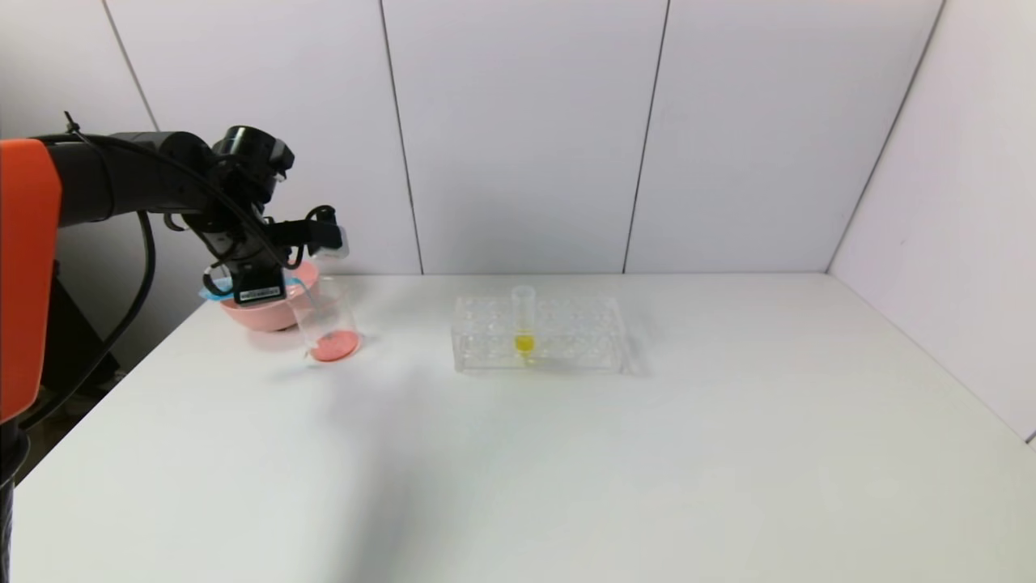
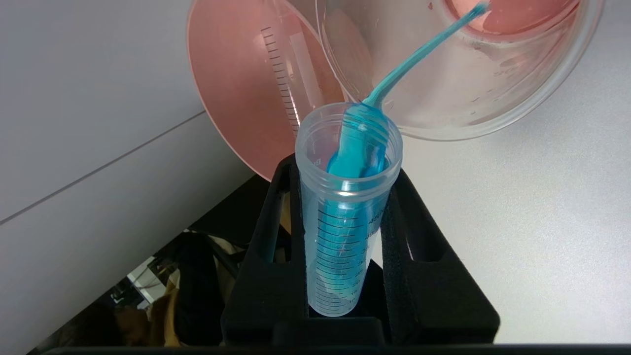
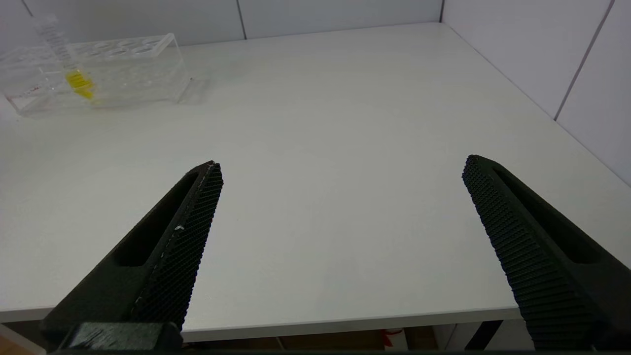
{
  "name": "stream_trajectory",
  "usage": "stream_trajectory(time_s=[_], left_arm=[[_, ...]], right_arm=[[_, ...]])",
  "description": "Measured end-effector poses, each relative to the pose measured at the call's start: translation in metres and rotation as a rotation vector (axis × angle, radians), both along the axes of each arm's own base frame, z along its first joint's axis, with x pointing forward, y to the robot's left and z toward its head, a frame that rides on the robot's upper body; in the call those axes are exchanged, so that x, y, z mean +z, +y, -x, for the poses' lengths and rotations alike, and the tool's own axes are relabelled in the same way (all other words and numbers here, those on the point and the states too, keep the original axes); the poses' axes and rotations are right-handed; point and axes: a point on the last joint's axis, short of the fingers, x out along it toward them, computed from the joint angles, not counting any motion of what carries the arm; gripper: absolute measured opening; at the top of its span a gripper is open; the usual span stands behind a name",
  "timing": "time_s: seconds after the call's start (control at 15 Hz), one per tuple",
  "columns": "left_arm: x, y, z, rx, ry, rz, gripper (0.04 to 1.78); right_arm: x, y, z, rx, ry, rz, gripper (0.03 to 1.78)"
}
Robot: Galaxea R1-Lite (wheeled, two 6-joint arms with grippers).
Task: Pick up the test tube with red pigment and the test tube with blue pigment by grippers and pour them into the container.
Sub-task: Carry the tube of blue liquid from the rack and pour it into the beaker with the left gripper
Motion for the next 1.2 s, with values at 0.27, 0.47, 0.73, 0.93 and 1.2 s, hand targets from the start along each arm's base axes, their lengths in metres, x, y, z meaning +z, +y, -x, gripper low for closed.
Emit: stream_trajectory(time_s=[0.27, 0.47, 0.73, 0.93, 1.2], left_arm=[[0.000, -0.003, 0.002, 0.016, 0.011, -0.043, 0.44], [0.000, -0.004, 0.003, 0.016, 0.022, -0.053, 0.44], [0.001, -0.007, 0.006, 0.028, 0.037, -0.084, 0.44], [0.001, -0.011, 0.008, 0.033, 0.041, -0.104, 0.44], [0.002, -0.018, 0.009, 0.022, 0.041, -0.114, 0.44]], right_arm=[[0.000, 0.000, 0.000, 0.000, 0.000, 0.000, 1.77], [0.000, 0.000, 0.000, 0.000, 0.000, 0.000, 1.77], [0.000, 0.000, 0.000, 0.000, 0.000, 0.000, 1.77], [0.000, 0.000, 0.000, 0.000, 0.000, 0.000, 1.77], [0.000, 0.000, 0.000, 0.000, 0.000, 0.000, 1.77]])
